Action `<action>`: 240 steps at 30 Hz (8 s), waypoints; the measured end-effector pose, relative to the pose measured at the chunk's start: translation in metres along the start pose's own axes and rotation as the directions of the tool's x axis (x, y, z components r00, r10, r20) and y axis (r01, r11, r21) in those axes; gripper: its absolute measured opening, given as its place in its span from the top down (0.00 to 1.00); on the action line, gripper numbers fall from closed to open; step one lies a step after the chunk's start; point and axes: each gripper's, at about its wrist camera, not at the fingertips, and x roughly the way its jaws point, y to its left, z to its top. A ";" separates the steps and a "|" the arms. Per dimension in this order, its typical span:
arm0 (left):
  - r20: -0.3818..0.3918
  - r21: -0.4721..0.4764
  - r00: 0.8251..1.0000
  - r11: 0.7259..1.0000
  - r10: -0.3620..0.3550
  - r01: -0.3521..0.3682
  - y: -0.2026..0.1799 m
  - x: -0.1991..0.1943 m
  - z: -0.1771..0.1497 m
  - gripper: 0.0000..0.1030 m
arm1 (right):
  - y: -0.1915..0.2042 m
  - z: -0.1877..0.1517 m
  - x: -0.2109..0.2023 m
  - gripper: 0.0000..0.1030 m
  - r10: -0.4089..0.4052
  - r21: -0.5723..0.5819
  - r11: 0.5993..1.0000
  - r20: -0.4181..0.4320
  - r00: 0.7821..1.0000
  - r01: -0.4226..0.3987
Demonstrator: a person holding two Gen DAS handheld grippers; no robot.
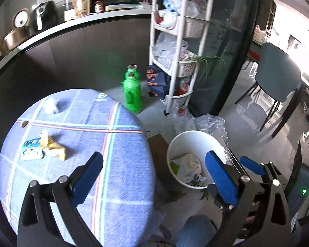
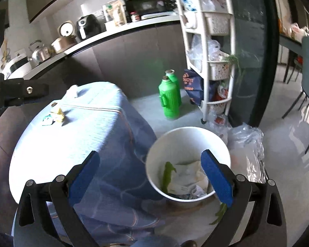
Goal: Collect trash
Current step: 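Move both tools back over the blister pack and yellow wrapper, then grasp the yellow wrapper with right tool while left tool grasps the blue blister pack, then carry the blister pack and yellow wrapper with both tools over the bucket, then open both tools to drop the blister pack and wrapper into the bucket, then move both tools back over the clear plastic bag and brown nut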
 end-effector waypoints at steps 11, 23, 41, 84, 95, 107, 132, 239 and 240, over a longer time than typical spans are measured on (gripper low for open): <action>0.024 -0.126 0.998 0.990 0.062 -0.058 0.073 -0.037 -0.018 0.04 | 0.078 0.009 0.009 0.08 0.068 -0.145 0.987 -0.049 0.997 -0.074; -0.015 -0.326 0.992 0.937 0.129 -0.127 0.176 -0.048 -0.052 0.04 | 0.168 0.018 0.042 0.08 0.120 -0.296 0.942 -0.134 0.984 -0.155; -0.087 -0.470 0.986 0.867 0.142 -0.166 0.312 -0.024 -0.090 0.04 | 0.248 0.070 0.151 0.23 0.189 -0.357 0.894 -0.248 0.950 -0.271; -0.187 -0.004 0.981 0.998 -0.059 0.060 0.311 0.080 -0.015 0.04 | 0.200 0.054 0.132 0.85 0.206 -0.280 0.926 -0.183 0.961 -0.252; -0.227 0.003 0.962 0.987 -0.153 0.158 0.324 0.134 0.013 0.04 | 0.195 0.051 0.129 0.85 0.177 -0.289 0.929 -0.200 0.964 -0.231; -0.254 0.034 0.961 0.992 -0.109 0.122 0.306 0.124 -0.020 0.23 | 0.198 0.049 0.135 0.83 0.198 -0.282 0.926 -0.207 0.958 -0.252; -0.193 0.036 0.977 0.996 0.087 -0.081 0.250 0.081 -0.036 0.35 | 0.185 0.052 0.098 0.84 0.201 -0.255 0.938 -0.153 0.968 -0.235; -0.052 -0.128 0.986 0.979 0.155 -0.161 0.082 -0.027 -0.030 0.04 | 0.056 0.019 0.004 0.08 0.121 -0.109 0.986 -0.047 0.992 -0.126; -0.051 -0.139 0.986 0.976 0.161 -0.167 0.091 -0.031 -0.031 0.04 | 0.064 0.021 0.003 0.08 0.130 -0.124 0.983 -0.050 0.990 -0.135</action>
